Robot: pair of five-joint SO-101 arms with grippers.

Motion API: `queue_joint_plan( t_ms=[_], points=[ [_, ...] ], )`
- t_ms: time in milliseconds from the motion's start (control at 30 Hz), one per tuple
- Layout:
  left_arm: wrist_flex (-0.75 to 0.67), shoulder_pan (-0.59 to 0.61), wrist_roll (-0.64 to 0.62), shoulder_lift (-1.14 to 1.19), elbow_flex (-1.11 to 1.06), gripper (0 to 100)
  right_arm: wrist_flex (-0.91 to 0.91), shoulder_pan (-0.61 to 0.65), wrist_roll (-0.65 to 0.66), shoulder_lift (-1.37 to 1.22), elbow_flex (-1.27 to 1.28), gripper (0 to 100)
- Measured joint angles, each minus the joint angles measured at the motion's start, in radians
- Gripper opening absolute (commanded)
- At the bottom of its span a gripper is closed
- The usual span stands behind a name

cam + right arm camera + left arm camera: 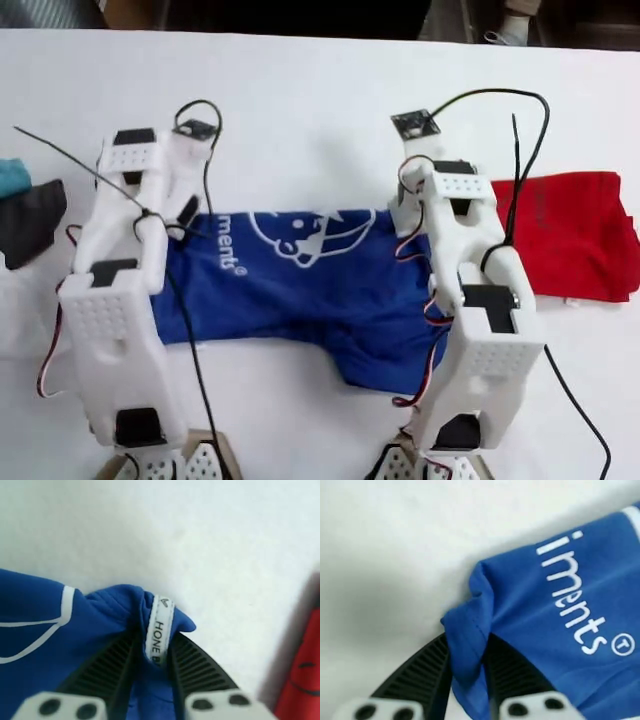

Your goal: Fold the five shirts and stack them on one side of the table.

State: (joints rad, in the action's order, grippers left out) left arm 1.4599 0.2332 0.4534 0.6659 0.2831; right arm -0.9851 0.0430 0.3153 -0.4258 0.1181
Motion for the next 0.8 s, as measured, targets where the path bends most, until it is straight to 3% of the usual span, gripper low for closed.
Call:
queue_joint_plan(
  t_ms=[200,433,533,633,800],
  points=[
    [0.078,0.000,-0.002,0.112,0.184,3,0.032,-0.011,0.002,0.000,0.000,2.0],
    [0.292,0.003,-0.002,0.388,0.667,3,0.035,-0.015,0.002,-0.008,-0.031,2.3],
    [0.313,0.015,-0.002,0.462,0.847,3,0.035,-0.015,0.002,-0.008,-0.031,2.6],
    [0.313,0.026,-0.002,0.468,0.891,5,-0.003,-0.015,0.000,0.006,-0.034,11.1],
    [0.313,0.043,-0.002,0.367,0.839,18,-0.089,-0.017,0.000,0.129,-0.034,32.9]
  ],
)
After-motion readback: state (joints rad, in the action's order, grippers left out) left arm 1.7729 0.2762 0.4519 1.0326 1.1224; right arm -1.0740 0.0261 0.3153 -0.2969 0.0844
